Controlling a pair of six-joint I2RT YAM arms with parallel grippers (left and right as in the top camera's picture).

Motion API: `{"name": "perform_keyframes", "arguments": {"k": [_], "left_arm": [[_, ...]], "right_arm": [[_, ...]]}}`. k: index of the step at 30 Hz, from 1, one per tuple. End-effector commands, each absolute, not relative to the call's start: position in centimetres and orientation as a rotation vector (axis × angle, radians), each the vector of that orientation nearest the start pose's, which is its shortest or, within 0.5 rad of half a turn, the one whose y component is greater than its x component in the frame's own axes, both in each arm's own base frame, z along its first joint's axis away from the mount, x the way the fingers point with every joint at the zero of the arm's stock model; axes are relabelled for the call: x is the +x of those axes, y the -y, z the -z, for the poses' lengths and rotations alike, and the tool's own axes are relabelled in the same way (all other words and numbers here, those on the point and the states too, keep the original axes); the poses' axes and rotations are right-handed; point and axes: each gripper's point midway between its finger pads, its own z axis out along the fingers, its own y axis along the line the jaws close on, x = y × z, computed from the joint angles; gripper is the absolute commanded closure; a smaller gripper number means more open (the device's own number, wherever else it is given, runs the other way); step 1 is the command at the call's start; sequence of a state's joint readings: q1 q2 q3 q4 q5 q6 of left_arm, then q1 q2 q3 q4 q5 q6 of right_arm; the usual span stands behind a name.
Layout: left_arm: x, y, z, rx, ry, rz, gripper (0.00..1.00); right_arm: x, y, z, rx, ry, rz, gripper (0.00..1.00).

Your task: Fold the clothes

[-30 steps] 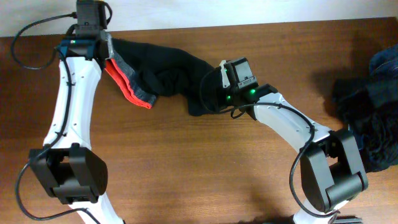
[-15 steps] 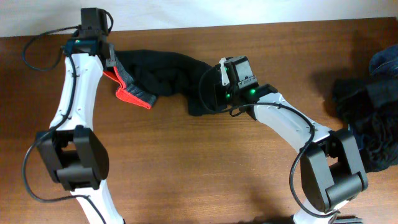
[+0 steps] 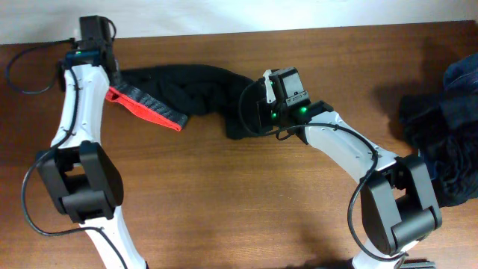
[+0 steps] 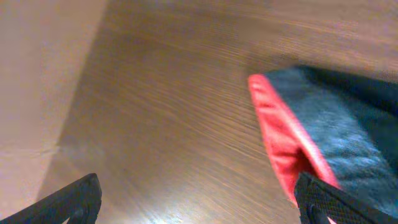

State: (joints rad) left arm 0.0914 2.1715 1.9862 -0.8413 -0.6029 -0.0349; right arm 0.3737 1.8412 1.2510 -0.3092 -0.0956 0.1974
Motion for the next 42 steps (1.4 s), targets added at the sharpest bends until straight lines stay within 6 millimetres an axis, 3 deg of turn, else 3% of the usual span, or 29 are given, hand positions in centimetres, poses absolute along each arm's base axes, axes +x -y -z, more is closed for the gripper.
{"name": "perform_keyframes", "arguments": {"k": [1, 3, 4, 6, 8, 9, 13, 19, 27, 31, 34, 37, 42], "left_arm": [[52.9, -14.8, -19.5, -0.436, -2.389, -0.794, 0.01], [53.7, -12.7, -19.6, -0.390, -2.412, -0.643, 0.01], [54.2, -10.9, -19.3, -0.344, -2.435, -0.517, 0.08], [54.9, -6.9, -18.5, -0.247, -2.488, -0.256, 0.47], [54.8, -3.2, -17.8, -0.159, -2.530, -0.014, 0.89], [54.6, -1.7, -17.3, -0.143, -2.550, 0.080, 0.99], [53.1, 0.4, -15.4, -0.192, -2.631, 0.176, 0.99], [51.2, 3.5, -12.2, -0.129, -2.728, 0.235, 1.00], [50.5, 5.8, -10.4, -0.150, -2.754, 0.269, 0.99], [50.2, 7.2, -8.4, -0.173, -2.759, 0.287, 1.00], [49.7, 7.9, -6.3, -0.179, -2.768, 0.290, 0.99], [49.0, 7.8, -4.6, -0.218, -2.781, 0.285, 0.99], [48.6, 7.7, -2.6, -0.232, -2.774, 0.289, 0.99]], "right_arm": [[44.4, -18.7, -8.8, -0.264, -2.484, -0.351, 0.71], [44.6, -18.8, -8.9, -0.263, -2.475, -0.352, 0.49], [44.7, -18.8, -9.1, -0.263, -2.468, -0.355, 0.44], [45.0, -19.0, -9.3, -0.262, -2.450, -0.359, 0.43], [45.3, -19.1, -9.6, -0.261, -2.432, -0.363, 0.54], [45.5, -19.1, -9.8, -0.261, -2.424, -0.365, 0.62], [46.0, -19.2, -9.8, -0.256, -2.401, -0.362, 0.66], [47.0, -19.3, -8.1, -0.247, -2.398, -0.340, 0.72], [48.3, -19.4, -6.0, -0.239, -2.378, -0.327, 0.74], [49.2, -18.7, -5.7, -0.208, -2.357, -0.263, 0.87], [49.4, -18.4, -5.7, -0.198, -2.351, -0.244, 0.86], [49.4, -18.4, -5.7, -0.198, -2.352, -0.242, 0.72], [49.4, -18.2, -5.3, -0.192, -2.357, -0.226, 0.72]]}}
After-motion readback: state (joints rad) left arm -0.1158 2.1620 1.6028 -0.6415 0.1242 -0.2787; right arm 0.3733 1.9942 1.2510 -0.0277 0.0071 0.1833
